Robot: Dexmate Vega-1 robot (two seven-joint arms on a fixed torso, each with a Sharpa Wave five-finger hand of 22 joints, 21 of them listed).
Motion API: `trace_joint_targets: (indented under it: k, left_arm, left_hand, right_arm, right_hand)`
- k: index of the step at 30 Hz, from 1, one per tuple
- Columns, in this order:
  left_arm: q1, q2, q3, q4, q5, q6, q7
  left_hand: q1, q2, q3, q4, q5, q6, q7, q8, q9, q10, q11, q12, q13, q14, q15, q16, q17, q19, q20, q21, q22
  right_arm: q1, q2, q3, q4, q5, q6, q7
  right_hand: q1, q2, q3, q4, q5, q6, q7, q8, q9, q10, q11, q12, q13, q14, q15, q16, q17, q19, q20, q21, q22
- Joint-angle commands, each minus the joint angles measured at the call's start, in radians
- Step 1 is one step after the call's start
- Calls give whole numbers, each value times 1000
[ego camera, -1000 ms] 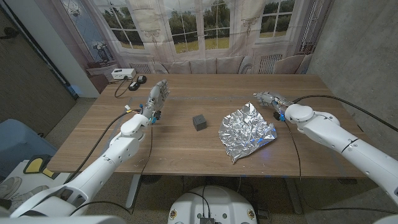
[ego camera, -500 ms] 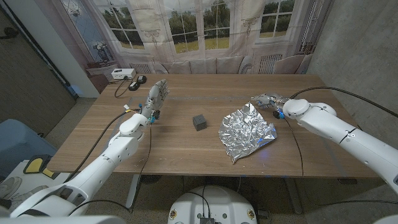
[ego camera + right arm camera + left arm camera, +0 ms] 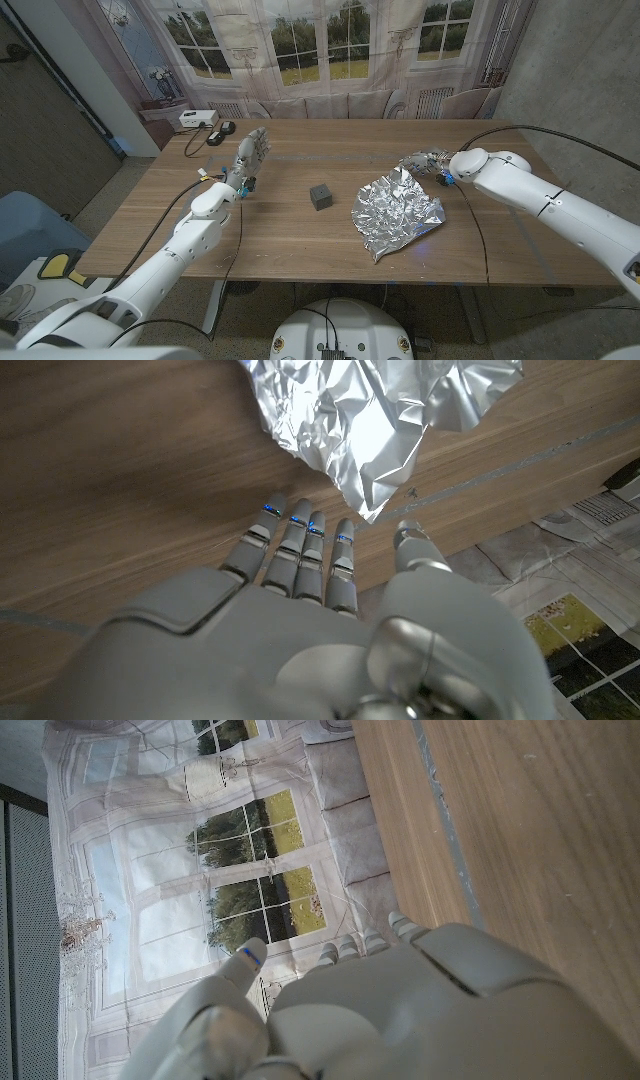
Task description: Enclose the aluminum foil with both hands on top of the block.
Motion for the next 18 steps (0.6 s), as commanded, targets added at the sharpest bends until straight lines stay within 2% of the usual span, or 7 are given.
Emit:
trace_joint_targets:
  k: [1,3,4,5,10,13,18]
  left_arm:
    - [-9,-7,-2,18,-7,-4,-8]
    - [-11,-9,-2,22,-8,-3,-10]
    - [-12,-9,-1,24,-7,-4,-10]
    - [-13,-10,-1,25,-8,-3,-11]
    - [-15,-12,0,30,-8,-4,-13]
    - [-15,-13,-1,31,-10,-1,-13]
    - [-14,-14,-3,32,-11,-4,-11]
  left_hand:
    - [4,82,5,1,6,-59,4,-1,4,-102,6,-2,3,-126,7,-3,3,4,1,0,2]
    - [4,82,5,1,6,-59,4,-1,4,-101,6,-2,3,-126,7,-4,3,4,1,0,2]
    - [4,82,5,1,6,-59,4,-1,4,-101,6,-2,3,-126,7,-4,3,4,0,-1,2]
    - [4,82,5,1,6,-59,4,-1,4,-102,6,-2,3,-126,7,-4,3,4,1,-1,2]
    - [4,82,6,1,6,-58,4,-2,4,-102,6,-3,3,-126,7,-4,3,4,1,-1,2]
    - [4,83,6,1,6,-59,4,-2,4,-102,7,-4,3,-127,7,-4,3,4,0,-2,2]
    - [4,83,7,1,6,-59,4,-3,5,-104,7,-5,3,-128,6,-5,3,3,1,-3,2]
  right_arm:
    - [95,8,-91,1,-77,-90,96]
    - [104,9,-101,-2,-86,-98,106]
    - [105,10,-101,-1,-85,-98,112]
    - [108,9,-104,-1,-88,-97,117]
    - [115,10,-111,-2,-98,-102,129]
    - [113,10,-114,-15,-113,-112,118]
    - [119,10,-128,-27,-138,-127,115]
  right_hand:
    - [10,1,4,2,8,0,-1,-3,4,11,-2,3,5,11,0,15,10,13,0,3,3]
    - [18,3,7,-1,10,4,-3,-4,4,19,-1,7,8,23,-4,27,19,16,-5,4,4]
    - [25,6,9,-3,11,5,-5,-6,5,38,-12,16,11,25,-4,34,27,16,-5,3,4]
    - [33,6,10,-5,12,12,-5,-6,5,44,-5,20,14,29,-6,45,39,18,-7,3,4]
    - [73,8,16,-14,16,54,-4,0,7,94,-9,56,37,51,-6,98,92,25,-12,0,6]
    - [133,3,23,-23,21,84,-3,3,11,128,-27,96,70,65,-13,158,156,49,-9,3,7]
    - [251,-31,14,-24,34,163,-16,28,30,165,-48,196,163,82,-38,284,306,89,-9,11,12]
